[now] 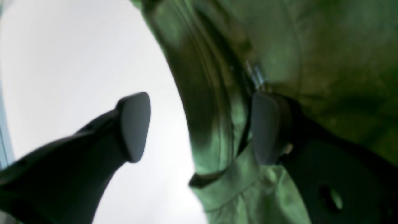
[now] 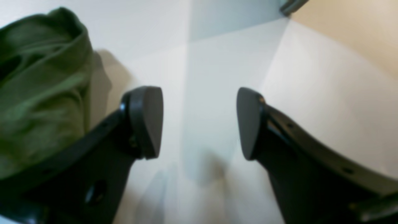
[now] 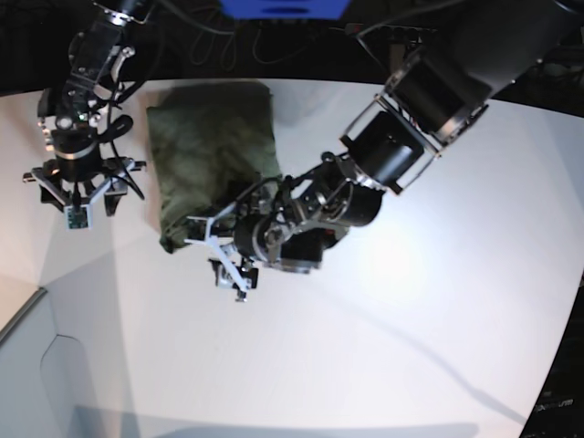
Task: Layout the t-shirt on the table in an organized manner, then fold the t-shirt properly
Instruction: 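Push the folded shirt along the table with the left gripper toward the right gripper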
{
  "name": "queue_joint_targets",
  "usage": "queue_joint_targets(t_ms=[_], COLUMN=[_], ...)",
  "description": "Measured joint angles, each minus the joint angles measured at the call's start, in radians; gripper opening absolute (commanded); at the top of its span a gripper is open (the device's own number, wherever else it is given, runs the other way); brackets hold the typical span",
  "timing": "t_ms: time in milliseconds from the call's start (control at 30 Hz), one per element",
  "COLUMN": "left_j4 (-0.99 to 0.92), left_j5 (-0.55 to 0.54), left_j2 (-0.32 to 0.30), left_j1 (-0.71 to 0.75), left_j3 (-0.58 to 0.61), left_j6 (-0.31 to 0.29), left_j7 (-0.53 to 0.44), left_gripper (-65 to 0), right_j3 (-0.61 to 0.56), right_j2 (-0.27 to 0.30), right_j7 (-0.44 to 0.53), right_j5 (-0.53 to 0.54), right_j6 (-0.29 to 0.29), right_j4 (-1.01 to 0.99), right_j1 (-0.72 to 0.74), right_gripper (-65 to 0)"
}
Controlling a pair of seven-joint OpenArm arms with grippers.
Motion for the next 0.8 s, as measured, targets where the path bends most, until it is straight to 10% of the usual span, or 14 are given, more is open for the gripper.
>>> queue_joint_targets(t_ms=[467,800], left_j4=[0.267,0.535], left_j5=[0.003,0.008], left_j2=[-0.001,-0.048], left_j1=[0.114,0.440], left_j3=[-0.352,-0.898], left_j6=[0.000,0.006], left_j7=[0.002,0.012], left_gripper=[-16.8,-16.9], right_j3=[-0.048,-0.068], right_j2=[-0.026,-0.028], right_j7=[0.001,0.001], right_j5=[-0.003,0.001], right_j6=[0.000,0.000], right_j4=[0.081,-0.045], right_j1=[-0.192,-0.229], right_gripper=[-28.1,-28.1])
